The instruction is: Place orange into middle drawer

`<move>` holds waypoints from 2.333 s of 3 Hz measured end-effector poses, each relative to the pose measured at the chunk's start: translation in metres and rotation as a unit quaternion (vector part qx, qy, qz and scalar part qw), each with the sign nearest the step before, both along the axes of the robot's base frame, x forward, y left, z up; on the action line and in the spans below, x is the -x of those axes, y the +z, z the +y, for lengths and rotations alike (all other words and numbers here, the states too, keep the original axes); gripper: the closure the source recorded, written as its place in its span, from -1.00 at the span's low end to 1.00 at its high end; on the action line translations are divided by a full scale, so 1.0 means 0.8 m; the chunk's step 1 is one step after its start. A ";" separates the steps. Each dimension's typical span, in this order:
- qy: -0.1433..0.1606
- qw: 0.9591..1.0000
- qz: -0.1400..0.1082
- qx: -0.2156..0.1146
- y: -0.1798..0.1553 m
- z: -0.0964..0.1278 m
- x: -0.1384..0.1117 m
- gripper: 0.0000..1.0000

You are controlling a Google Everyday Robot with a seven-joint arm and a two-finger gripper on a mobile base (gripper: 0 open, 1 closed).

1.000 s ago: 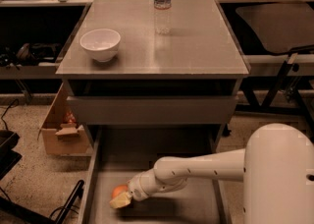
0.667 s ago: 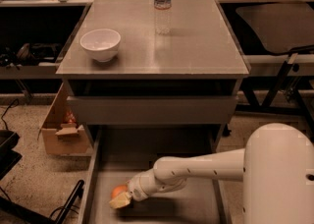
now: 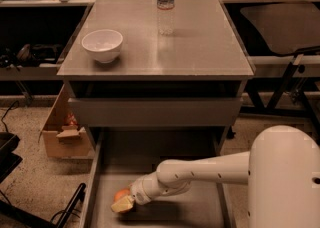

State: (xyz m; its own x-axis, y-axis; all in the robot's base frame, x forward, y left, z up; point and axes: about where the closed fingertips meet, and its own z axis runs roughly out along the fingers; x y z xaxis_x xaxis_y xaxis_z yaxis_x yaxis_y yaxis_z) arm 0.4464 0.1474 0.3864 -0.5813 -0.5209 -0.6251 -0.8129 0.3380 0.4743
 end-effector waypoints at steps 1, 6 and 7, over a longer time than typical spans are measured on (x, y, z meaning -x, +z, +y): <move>0.000 1.000 0.000 0.000 0.000 0.000 0.000 -1.00; 0.058 0.995 0.053 -0.069 0.288 -0.035 0.065 -1.00; 0.037 0.997 -0.005 -0.063 0.389 -0.074 0.061 -1.00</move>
Offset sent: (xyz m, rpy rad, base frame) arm 0.0000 0.0000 0.0000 0.0000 0.0000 0.0000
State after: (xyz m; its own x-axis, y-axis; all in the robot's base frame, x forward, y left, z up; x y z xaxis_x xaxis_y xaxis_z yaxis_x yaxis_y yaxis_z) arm 0.3973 0.0881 0.6975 -0.5383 -0.4795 -0.6930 -0.8378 0.2157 0.5016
